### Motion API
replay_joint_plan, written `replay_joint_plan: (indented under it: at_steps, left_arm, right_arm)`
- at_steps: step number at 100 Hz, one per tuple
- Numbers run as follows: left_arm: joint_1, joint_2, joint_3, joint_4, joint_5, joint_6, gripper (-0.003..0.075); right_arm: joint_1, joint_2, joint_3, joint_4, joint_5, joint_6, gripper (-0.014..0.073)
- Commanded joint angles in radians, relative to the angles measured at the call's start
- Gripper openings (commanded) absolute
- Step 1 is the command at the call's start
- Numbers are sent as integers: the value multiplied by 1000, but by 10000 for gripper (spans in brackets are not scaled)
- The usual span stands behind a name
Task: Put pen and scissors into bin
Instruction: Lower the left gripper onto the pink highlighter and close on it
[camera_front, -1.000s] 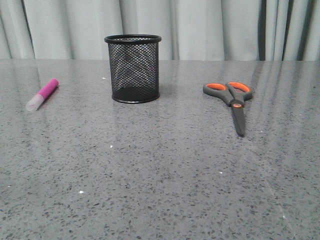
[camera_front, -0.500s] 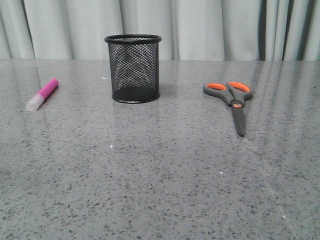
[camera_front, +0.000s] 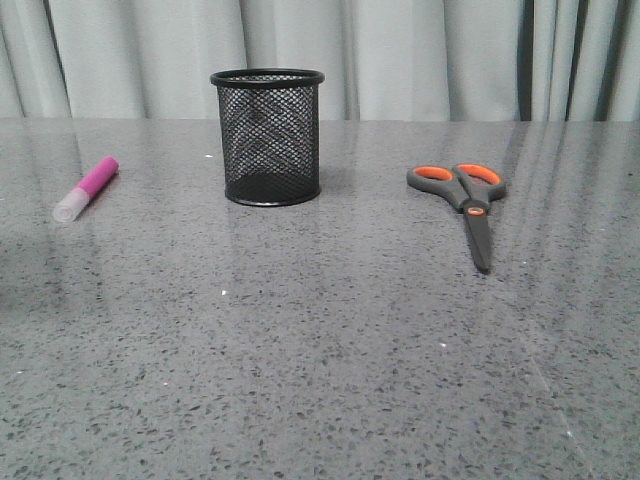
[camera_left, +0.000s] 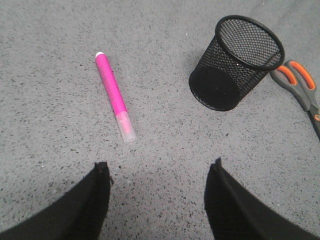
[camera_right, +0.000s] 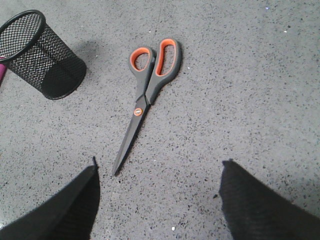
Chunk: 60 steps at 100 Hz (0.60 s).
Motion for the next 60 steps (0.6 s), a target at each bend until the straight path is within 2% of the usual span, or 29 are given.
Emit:
replay_joint_plan:
  at_steps: [1,28,60]
  left_arm:
    - [-1,73,-78,-27,-13,11,382]
    - [-1,308,-214,-26,52,62,386]
    - [-23,545,-424,51,143,60,385]
  right_arm:
    - [0,4,-34,29,-59,-14,463]
    - [0,4,-34,29,-61,-14,463]
    - [0,4,-34,29,-81,-20,463]
